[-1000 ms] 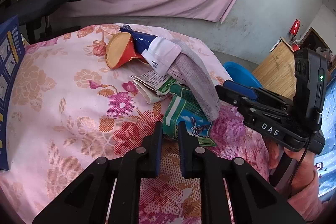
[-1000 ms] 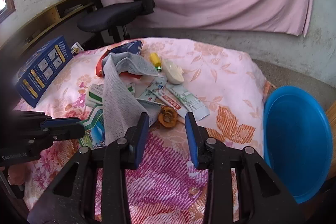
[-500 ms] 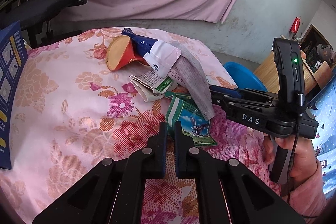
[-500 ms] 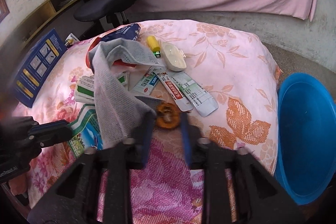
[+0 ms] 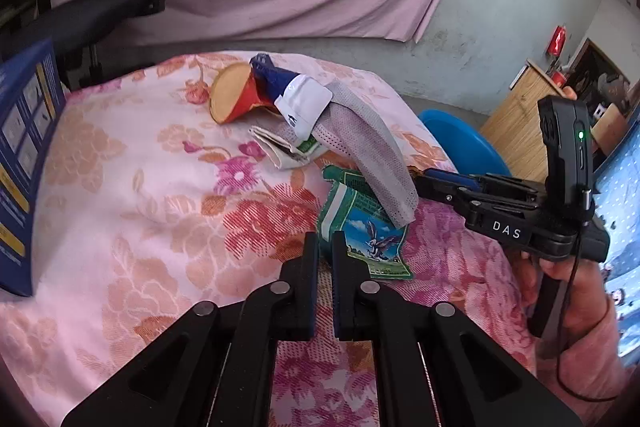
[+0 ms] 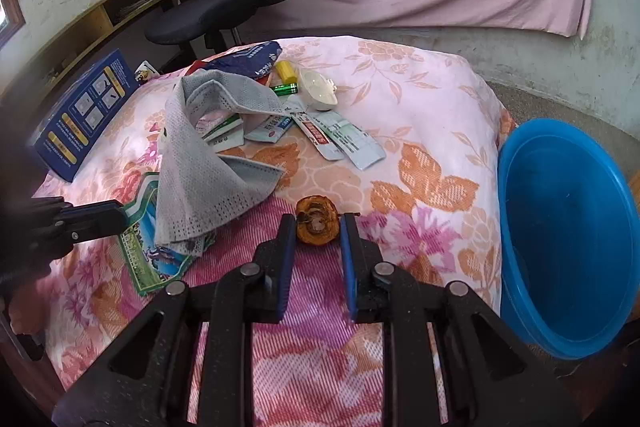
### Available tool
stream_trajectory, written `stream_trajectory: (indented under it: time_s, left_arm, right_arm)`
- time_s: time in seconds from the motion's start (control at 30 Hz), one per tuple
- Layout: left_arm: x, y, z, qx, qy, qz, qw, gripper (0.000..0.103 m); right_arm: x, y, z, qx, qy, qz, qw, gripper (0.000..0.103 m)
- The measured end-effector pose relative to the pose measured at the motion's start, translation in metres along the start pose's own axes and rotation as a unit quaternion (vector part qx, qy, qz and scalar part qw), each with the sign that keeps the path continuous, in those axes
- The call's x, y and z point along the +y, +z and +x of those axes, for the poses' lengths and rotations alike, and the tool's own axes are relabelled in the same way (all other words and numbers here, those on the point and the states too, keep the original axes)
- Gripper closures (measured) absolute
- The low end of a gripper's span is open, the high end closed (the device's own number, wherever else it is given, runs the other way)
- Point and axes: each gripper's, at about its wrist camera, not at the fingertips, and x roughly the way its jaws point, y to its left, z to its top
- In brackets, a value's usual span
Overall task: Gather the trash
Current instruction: 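Grasp the orange ring with the right tool while the left tool grasps the green wrapper, then carry the orange ring and green wrapper over the blue basin with both tools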
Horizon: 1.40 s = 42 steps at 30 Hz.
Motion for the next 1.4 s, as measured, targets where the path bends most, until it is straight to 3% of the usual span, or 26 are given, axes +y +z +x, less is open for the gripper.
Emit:
stream_trajectory:
  time_s: [0.27, 0.37, 0.5, 0.57, 0.77, 1.03, 1.2, 1.4]
  left_arm:
    - [0.008, 0.01, 0.011, 0.025, -0.039, -0.021, 0.9987, 0.064]
    - [0.004, 0.011, 0.013, 0.029, -0.03, -0.003, 0.9991, 0.064]
    - [-0.009, 0.006, 0.015, 0.031, -0.015, 0.033, 0.9988, 0.07]
    - [-0.017, 0.002, 0.018, 0.036, -0.005, 0.054, 0.9979, 0.089]
    - [-0.033, -0.009, 0.016, 0.016, 0.01, 0.091, 0.9956, 0.101]
    - [-0.045, -0.022, -0.007, -0.051, 0.019, 0.103, 0.9932, 0.103]
    - [-0.057, -0.032, -0.035, -0.116, 0.049, 0.129, 0.9836, 0.103]
    - [-0.071, -0.035, -0.06, -0.18, 0.082, 0.153, 0.9683, 0.103]
  right_arm:
    - [0.001, -0.002, 0.0, 0.0, 0.004, 0.002, 1.0, 0.058]
    - [0.001, -0.003, 0.001, 0.001, 0.004, 0.001, 1.0, 0.057]
    - [0.001, -0.003, 0.002, 0.002, 0.004, 0.001, 1.0, 0.057]
    - [0.002, -0.003, 0.003, 0.004, 0.0, -0.003, 1.0, 0.057]
    - [0.008, -0.003, 0.004, 0.007, -0.006, -0.019, 1.0, 0.057]
    - [0.019, -0.009, -0.017, -0.033, -0.018, -0.037, 0.999, 0.058]
    - [0.02, -0.019, -0.037, -0.069, -0.019, -0.025, 0.997, 0.058]
    - [0.027, -0.026, -0.077, -0.154, -0.017, -0.032, 0.987, 0.058]
